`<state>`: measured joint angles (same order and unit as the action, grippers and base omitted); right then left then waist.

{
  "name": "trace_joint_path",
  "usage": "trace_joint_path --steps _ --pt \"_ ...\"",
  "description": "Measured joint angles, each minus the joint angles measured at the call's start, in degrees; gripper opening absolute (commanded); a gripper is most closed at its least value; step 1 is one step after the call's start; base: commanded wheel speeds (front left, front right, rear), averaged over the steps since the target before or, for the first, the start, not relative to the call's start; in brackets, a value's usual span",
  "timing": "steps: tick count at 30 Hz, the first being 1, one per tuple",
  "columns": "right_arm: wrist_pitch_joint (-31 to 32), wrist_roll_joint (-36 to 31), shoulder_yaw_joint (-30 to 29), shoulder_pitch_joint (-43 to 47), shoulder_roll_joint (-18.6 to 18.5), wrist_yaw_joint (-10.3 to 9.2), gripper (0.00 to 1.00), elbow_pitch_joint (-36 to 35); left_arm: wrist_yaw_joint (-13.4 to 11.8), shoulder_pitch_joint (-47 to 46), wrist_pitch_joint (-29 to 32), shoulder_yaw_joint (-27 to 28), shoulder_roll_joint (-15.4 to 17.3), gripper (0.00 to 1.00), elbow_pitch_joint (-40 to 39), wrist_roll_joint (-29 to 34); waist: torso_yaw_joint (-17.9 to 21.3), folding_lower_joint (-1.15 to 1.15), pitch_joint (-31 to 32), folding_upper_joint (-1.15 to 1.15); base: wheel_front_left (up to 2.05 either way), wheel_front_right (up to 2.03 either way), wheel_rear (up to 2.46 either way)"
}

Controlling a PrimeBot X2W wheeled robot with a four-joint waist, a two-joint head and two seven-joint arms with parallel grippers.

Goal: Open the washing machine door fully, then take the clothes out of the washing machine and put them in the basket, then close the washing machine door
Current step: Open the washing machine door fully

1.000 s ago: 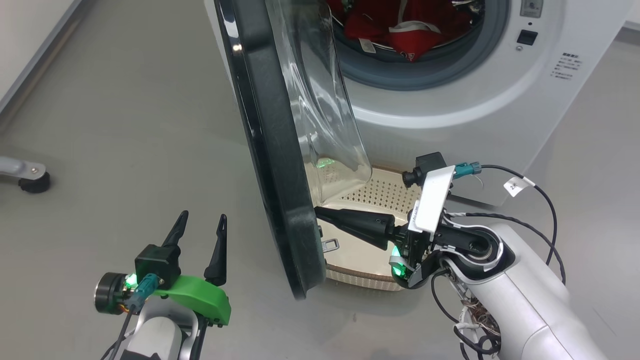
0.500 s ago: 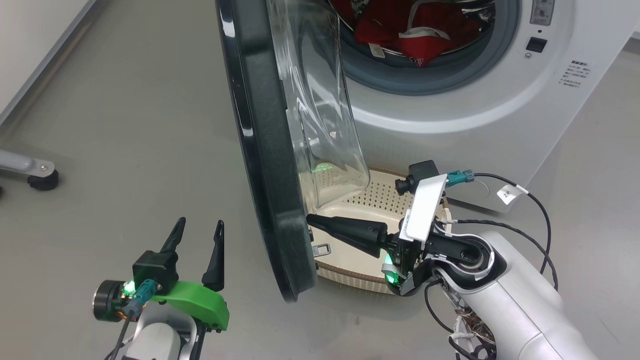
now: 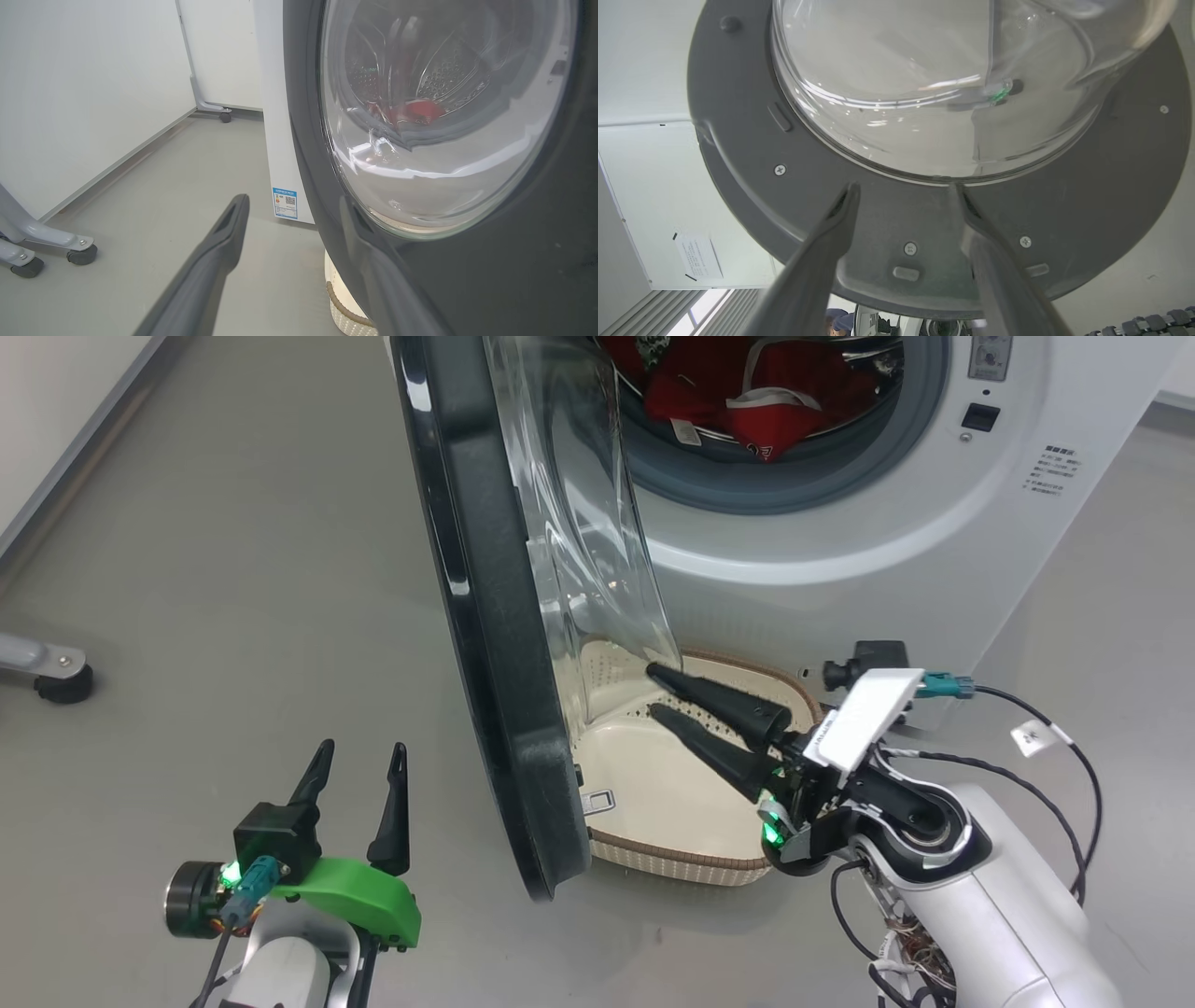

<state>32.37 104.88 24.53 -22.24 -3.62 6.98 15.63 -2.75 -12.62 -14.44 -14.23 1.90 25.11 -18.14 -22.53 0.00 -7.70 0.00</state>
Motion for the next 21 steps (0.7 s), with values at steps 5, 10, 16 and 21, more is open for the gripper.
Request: trace_joint_path --steps 5,10,16,21 --pt "-3.54 -2.99 -2.01 1.42 -0.56 0.00 1.00 -0.70 -0.04 0.02 0.00 0.08 0.00 1.00 -0.01 0.00 0.41 0.00 0.16 0.00 0.00 0.00 0.00" --pt "-10.13 -12.03 -2.50 2.93 -3.71 0.00 1.00 -0.42 -0.07 0.06 0.00 0.24 0.00 1.00 -0.02 -0.01 0.82 0.00 0.31 0.00 0.00 0.00 0.00" --pt "-19.91 -25.96 -1.44 3.75 -7.36 0.00 1.00 0.64 -0.32 0.26 0.00 0.40 0.00 1.00 -0.03 -0.01 1.14 0.00 0.49 0.00 0.00 0.00 0.00" --pt "-28.24 -36.34 0.40 3.75 -9.46 0.00 1.00 1.26 -0.48 0.66 0.00 0.49 0.00 1.00 -0.03 -0.01 1.29 0.00 0.56 0.00 0.00 0.00 0.00"
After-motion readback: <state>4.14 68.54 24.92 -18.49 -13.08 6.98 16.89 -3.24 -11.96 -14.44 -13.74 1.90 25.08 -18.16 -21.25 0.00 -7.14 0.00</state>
